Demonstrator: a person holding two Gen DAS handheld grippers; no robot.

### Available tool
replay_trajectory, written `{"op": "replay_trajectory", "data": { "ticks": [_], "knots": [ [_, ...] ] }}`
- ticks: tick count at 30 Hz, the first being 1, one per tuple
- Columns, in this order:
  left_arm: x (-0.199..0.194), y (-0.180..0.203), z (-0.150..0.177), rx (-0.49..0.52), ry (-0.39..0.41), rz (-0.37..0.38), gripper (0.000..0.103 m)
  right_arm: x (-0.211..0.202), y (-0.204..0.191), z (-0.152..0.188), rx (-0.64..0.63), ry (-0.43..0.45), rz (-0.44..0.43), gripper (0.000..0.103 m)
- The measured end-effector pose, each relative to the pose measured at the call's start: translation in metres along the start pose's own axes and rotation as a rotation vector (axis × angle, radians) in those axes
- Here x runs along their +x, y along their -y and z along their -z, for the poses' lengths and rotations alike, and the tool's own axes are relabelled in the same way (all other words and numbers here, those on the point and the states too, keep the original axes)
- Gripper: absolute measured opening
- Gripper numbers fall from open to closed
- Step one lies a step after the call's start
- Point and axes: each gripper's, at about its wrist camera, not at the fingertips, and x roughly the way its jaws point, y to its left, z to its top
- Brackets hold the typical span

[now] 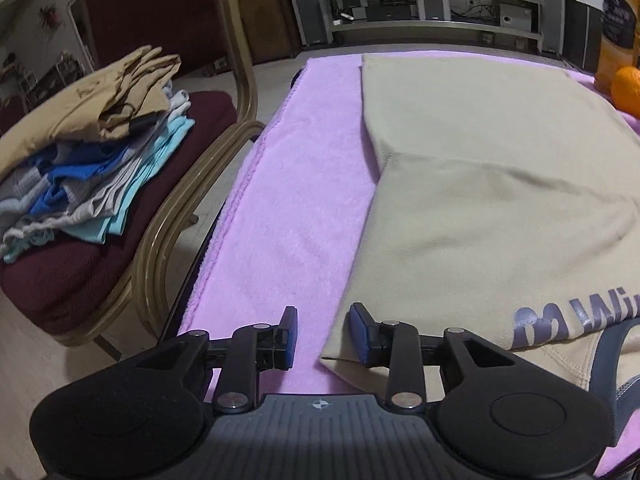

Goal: Fold clothes

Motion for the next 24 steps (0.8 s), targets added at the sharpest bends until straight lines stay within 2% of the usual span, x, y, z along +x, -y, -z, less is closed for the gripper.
{"op": "replay_trajectory", "data": {
  "ticks": [1, 2, 4, 7, 10, 14, 16, 17, 19, 20, 22, 24],
  "knots": [
    [-0.003, -0.003, -0.001, -0.014, -0.005, -0.004, 0.028, -0.005, 0.012, -0.004, 0.062, 0.007, 0.021, 0.001],
    [-0.007, -0.006, -0.001, -0.027, 0.0, -0.013, 0.025, -0.013, 0.019, -0.007, 0.08, 0.033, 0.052, 0.007],
    [-0.018, -0.009, -0.002, -0.058, 0.019, 0.013, 0.025, -0.029, 0.025, -0.01, 0.102, 0.079, 0.065, 0.012],
    [-0.03, -0.003, -0.008, -0.073, 0.039, 0.081, 0.025, -0.034, 0.018, -0.01, 0.141, 0.059, -0.057, 0.013],
    [-0.028, 0.028, -0.019, -0.018, 0.029, 0.153, 0.025, -0.009, -0.014, -0.002, 0.125, -0.064, -0.213, 0.018],
    [-0.018, 0.072, -0.024, 0.062, -0.012, 0.259, 0.025, 0.044, -0.056, 0.024, 0.157, -0.317, -0.447, 0.026],
    [-0.009, 0.09, -0.02, 0.1, -0.05, 0.289, 0.027, 0.065, -0.062, 0.036, 0.182, -0.382, -0.472, 0.025],
    [-0.008, 0.092, -0.016, 0.115, -0.032, 0.272, 0.031, 0.071, -0.06, 0.039, 0.194, -0.391, -0.462, 0.02],
    [-0.008, 0.085, -0.012, 0.119, -0.028, 0.278, 0.033, 0.073, -0.041, 0.036, 0.237, -0.367, -0.446, 0.006],
    [-0.007, 0.075, -0.012, 0.088, -0.035, 0.266, 0.032, 0.067, -0.024, 0.031, 0.271, -0.323, -0.427, 0.001],
    [-0.007, 0.055, -0.011, 0.026, -0.048, 0.24, 0.028, 0.054, 0.014, 0.019, 0.362, -0.222, -0.389, 0.0],
    [-0.005, 0.033, -0.013, -0.029, -0.052, 0.187, 0.017, 0.036, 0.047, 0.007, 0.462, -0.117, -0.345, 0.0]
  ]
}}
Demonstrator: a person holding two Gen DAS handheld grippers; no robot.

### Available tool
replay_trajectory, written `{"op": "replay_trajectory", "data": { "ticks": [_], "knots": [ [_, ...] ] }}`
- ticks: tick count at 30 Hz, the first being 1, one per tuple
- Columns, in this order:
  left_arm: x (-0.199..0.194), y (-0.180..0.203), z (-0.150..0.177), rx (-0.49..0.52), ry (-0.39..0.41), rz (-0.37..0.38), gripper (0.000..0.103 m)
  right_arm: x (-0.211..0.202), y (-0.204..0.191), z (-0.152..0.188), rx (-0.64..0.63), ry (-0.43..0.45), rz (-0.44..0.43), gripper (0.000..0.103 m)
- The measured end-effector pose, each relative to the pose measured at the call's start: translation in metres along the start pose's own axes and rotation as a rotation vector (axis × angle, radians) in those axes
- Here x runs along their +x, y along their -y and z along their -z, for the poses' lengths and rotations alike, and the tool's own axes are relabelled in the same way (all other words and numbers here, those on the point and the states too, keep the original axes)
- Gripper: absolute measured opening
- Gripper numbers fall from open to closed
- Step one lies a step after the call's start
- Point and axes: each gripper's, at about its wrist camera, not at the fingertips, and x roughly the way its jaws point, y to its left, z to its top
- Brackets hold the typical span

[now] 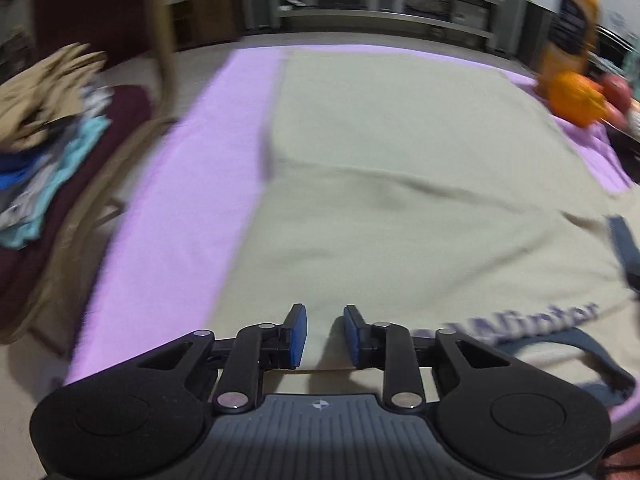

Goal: Fold clothes

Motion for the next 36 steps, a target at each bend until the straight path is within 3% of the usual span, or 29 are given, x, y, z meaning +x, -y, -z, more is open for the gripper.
{"op": "replay_trajectory", "data": {
  "ticks": [1, 2, 3, 5, 9, 14, 16, 18, 19, 20, 24, 25, 27, 28, 32, 36],
  "knots": [
    [-0.001, -0.008, -0.003, -0.03, 0.003, 0.001, 0.013, -0.013, 0.003, -0.007, 0.016, 0.067, 0.026, 0.0],
    [-0.002, -0.012, -0.008, -0.049, 0.015, 0.01, 0.013, -0.024, 0.003, -0.011, 0.023, 0.121, 0.054, 0.011],
    [-0.004, -0.016, -0.013, -0.065, 0.028, 0.018, 0.013, -0.032, -0.001, -0.013, 0.02, 0.164, 0.075, 0.016],
    [-0.005, -0.008, -0.024, -0.044, 0.053, 0.036, 0.013, -0.033, -0.012, -0.014, -0.001, 0.171, 0.04, 0.017],
    [0.007, 0.031, -0.043, 0.071, 0.072, 0.088, 0.014, 0.004, -0.049, -0.002, -0.085, 0.044, -0.057, 0.018],
    [0.041, 0.081, -0.056, 0.212, 0.059, 0.073, 0.022, 0.074, -0.08, 0.019, -0.156, -0.168, -0.099, 0.019],
    [0.053, 0.082, -0.06, 0.18, 0.058, 0.032, 0.028, 0.095, -0.079, 0.022, -0.169, -0.227, -0.081, 0.021],
    [0.058, 0.064, -0.064, 0.072, 0.057, 0.017, 0.03, 0.102, -0.069, 0.019, -0.175, -0.234, -0.066, 0.008],
    [0.059, 0.054, -0.066, 0.019, 0.057, 0.005, 0.03, 0.098, -0.059, 0.013, -0.133, -0.229, -0.084, 0.001],
    [0.059, 0.043, -0.067, -0.021, 0.059, -0.029, 0.03, 0.092, -0.049, 0.007, -0.081, -0.205, -0.102, 0.0],
    [0.05, -0.013, -0.064, -0.175, 0.043, -0.139, 0.029, 0.041, -0.018, -0.028, 0.075, 0.027, -0.1, 0.0],
    [0.045, -0.029, -0.062, -0.215, 0.039, -0.161, 0.029, 0.026, -0.01, -0.036, 0.118, 0.087, -0.092, 0.002],
    [0.031, -0.054, -0.049, -0.24, 0.025, -0.201, 0.029, -0.002, -0.001, -0.042, 0.17, 0.185, -0.022, 0.018],
    [0.023, -0.063, -0.039, -0.248, 0.013, -0.204, 0.025, -0.015, 0.001, -0.041, 0.177, 0.204, -0.01, 0.021],
    [-0.006, -0.079, 0.001, -0.269, -0.037, -0.113, 0.021, -0.051, -0.003, -0.021, 0.126, 0.163, -0.012, 0.026],
    [-0.023, -0.048, 0.023, -0.177, -0.073, -0.016, 0.021, -0.052, -0.036, 0.022, -0.095, 0.047, 0.049, 0.026]
  ]
}}
